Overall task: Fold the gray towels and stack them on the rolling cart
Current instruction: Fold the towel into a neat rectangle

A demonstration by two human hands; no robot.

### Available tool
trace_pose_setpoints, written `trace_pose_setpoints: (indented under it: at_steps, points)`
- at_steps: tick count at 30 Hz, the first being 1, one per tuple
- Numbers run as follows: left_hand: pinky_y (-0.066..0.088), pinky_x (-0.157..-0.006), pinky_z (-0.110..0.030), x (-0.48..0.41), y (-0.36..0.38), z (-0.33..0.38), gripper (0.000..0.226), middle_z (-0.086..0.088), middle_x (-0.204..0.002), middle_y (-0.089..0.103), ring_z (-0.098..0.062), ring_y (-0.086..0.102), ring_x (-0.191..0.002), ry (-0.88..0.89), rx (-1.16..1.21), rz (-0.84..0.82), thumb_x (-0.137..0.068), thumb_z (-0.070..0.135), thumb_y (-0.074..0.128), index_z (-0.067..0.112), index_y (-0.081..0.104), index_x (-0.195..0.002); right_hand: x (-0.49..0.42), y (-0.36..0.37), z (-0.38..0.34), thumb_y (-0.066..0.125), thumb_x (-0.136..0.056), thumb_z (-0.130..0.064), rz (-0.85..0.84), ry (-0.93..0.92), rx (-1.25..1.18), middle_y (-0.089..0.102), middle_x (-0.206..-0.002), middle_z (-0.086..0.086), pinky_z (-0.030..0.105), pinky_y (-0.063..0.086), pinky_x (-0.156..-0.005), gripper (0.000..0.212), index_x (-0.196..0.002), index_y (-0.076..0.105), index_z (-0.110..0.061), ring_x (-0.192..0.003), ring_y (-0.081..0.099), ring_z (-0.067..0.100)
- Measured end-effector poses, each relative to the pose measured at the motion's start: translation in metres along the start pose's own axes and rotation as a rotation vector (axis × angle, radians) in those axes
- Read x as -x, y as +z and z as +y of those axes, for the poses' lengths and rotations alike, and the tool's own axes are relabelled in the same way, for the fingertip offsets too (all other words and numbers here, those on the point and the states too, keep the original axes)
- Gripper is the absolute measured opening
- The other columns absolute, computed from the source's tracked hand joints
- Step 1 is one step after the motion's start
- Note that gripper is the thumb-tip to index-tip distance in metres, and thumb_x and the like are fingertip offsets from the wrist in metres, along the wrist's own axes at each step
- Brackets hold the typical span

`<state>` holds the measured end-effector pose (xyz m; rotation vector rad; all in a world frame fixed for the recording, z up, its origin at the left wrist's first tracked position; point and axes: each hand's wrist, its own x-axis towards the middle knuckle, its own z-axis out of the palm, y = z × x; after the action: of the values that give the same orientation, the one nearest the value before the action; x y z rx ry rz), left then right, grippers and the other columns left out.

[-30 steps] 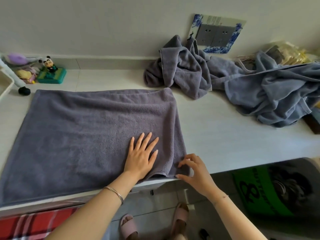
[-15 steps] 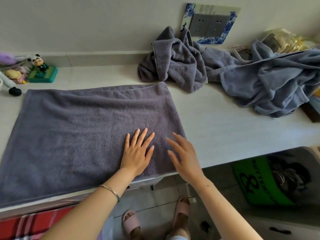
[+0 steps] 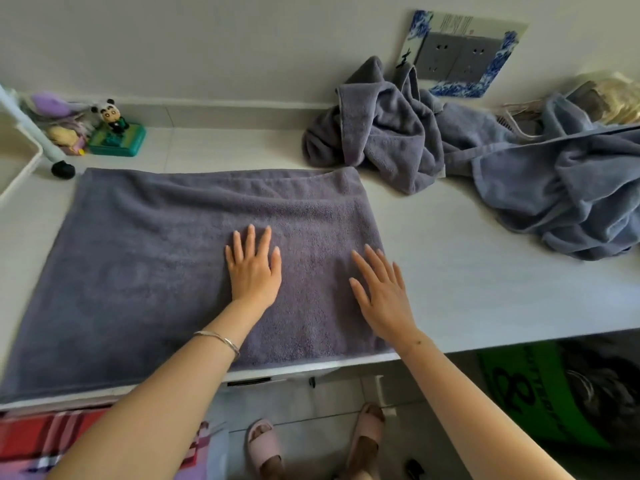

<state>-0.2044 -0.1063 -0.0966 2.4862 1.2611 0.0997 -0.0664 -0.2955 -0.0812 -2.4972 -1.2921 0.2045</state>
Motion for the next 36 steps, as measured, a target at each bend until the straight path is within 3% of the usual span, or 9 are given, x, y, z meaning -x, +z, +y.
trace_pose_setpoints:
  at_steps: [5,8,13,15,18,20,27,33,36]
  points:
    - [-0.009,-0.112,-0.059,0.003,-0.001,-0.015,0.057,0.002,-0.16,-0.004,-0.028,-0.009,-0.146,-0.01,-0.165,-0.031,-0.098,0.049,0.012,0.032,-0.002,-0.151,-0.037,0.024,-0.027,0.018,-0.095,-0.049,-0.043,-0.046,0.041,0.035,-0.151,0.0,0.035,0.01,-0.117,0.058,-0.143,0.039,-0.025,-0.14,0.027,0.024]
    - [-0.01,-0.111,-0.059,0.017,0.004,-0.017,0.065,0.002,-0.16,-0.005,-0.028,-0.009,-0.146,0.008,-0.172,-0.058,-0.089,0.056,-0.007,0.032,-0.005,-0.15,-0.031,0.026,-0.017,0.035,-0.094,-0.039,0.065,-0.064,0.122,0.052,-0.128,0.001,0.033,0.03,-0.1,0.041,-0.126,0.054,-0.021,-0.114,0.048,0.026]
    - [-0.014,-0.111,-0.054,0.04,-0.002,-0.01,0.081,0.003,-0.159,-0.011,-0.026,-0.012,-0.146,0.043,-0.097,-0.131,-0.071,0.065,-0.031,0.033,-0.017,-0.144,-0.017,0.019,-0.01,0.035,-0.092,-0.046,0.103,-0.051,0.12,0.052,-0.106,0.0,0.035,0.038,-0.085,0.037,-0.107,0.058,-0.021,-0.094,0.048,0.022]
    - [-0.008,-0.115,-0.048,0.027,-0.016,-0.006,0.081,-0.002,-0.16,-0.005,-0.026,-0.004,-0.147,0.073,0.037,-0.102,-0.077,0.063,-0.015,0.029,-0.007,-0.15,-0.035,0.012,-0.01,0.034,-0.092,-0.047,0.116,-0.034,0.045,0.052,-0.1,-0.001,0.035,0.038,-0.082,0.038,-0.099,0.058,-0.019,-0.09,0.048,0.023]
    - [0.018,-0.115,-0.039,-0.019,-0.04,-0.006,0.068,-0.011,-0.151,0.032,-0.029,0.03,-0.138,0.26,0.14,0.102,-0.092,0.05,0.014,0.013,0.031,-0.146,-0.076,-0.004,-0.009,0.043,-0.094,-0.039,0.179,-0.006,-0.142,0.055,-0.106,0.002,0.038,0.04,-0.088,0.031,-0.104,0.06,-0.016,-0.099,0.05,0.024]
    - [0.025,-0.11,-0.035,-0.057,-0.053,-0.007,0.055,-0.009,-0.142,0.046,-0.028,0.041,-0.131,0.325,0.125,0.129,-0.098,0.042,0.027,0.009,0.043,-0.138,-0.109,-0.016,-0.005,0.05,-0.092,-0.033,0.184,-0.022,-0.213,0.056,-0.113,0.003,0.038,0.038,-0.092,0.027,-0.11,0.06,-0.015,-0.106,0.051,0.025]
    - [0.033,-0.102,-0.035,-0.14,-0.069,-0.016,0.037,-0.004,-0.134,0.049,-0.024,0.04,-0.125,0.261,-0.136,-0.169,-0.098,0.03,0.044,0.017,0.046,-0.133,-0.195,-0.022,0.011,0.056,-0.093,-0.027,-0.045,-0.172,-0.128,0.059,-0.118,-0.002,0.032,0.029,-0.097,0.027,-0.119,0.061,-0.021,-0.116,0.047,0.021]
    - [0.038,-0.087,-0.033,-0.159,-0.093,-0.022,0.013,0.002,-0.106,0.054,-0.02,0.047,-0.105,0.217,-0.14,-0.382,-0.092,0.029,0.055,0.023,0.058,-0.103,-0.209,-0.017,0.03,0.063,-0.086,-0.039,-0.142,-0.237,-0.008,0.057,-0.094,-0.005,0.031,0.032,-0.092,0.022,-0.097,0.059,-0.02,-0.093,0.046,0.018]
    - [0.038,-0.076,-0.031,-0.166,-0.102,-0.017,0.005,0.003,-0.098,0.059,-0.021,0.054,-0.093,0.195,-0.01,-0.255,-0.094,0.024,0.053,0.021,0.054,-0.097,-0.217,-0.019,0.036,0.062,-0.089,-0.03,-0.152,-0.221,-0.023,0.053,-0.085,-0.006,0.03,0.033,-0.085,0.016,-0.093,0.057,-0.015,-0.085,0.046,0.019]
